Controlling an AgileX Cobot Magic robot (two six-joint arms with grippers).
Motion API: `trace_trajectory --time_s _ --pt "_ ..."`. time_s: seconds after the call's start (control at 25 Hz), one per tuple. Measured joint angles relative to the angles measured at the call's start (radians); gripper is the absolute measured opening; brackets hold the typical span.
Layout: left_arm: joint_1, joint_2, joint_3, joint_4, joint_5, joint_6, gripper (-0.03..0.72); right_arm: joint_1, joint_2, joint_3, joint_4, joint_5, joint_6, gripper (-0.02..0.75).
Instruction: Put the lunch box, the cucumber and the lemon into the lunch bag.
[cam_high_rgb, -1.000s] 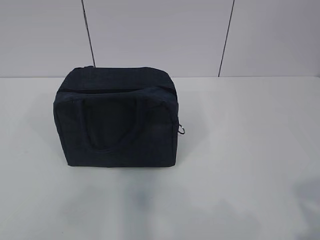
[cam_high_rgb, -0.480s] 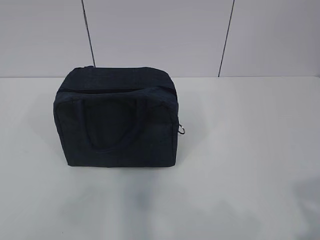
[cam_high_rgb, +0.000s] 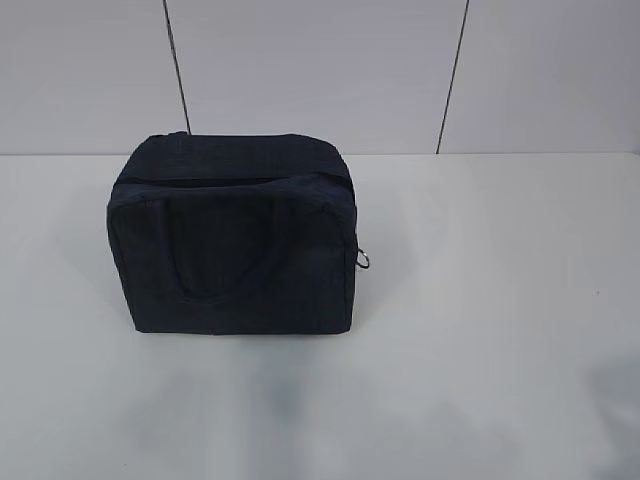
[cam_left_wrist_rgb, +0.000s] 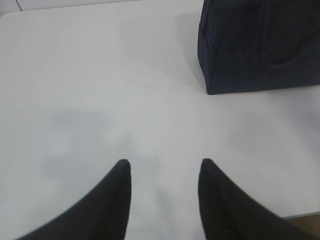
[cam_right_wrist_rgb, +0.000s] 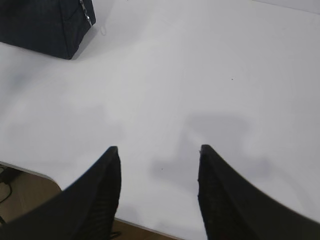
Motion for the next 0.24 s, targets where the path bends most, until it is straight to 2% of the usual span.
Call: trace_trajectory --time_s 0.24 --pt "0.000 0.000 0.000 0.000 0.000 0.000 0.321 0.000 0.000 0.000 0.000 0.000 0.000 0.389"
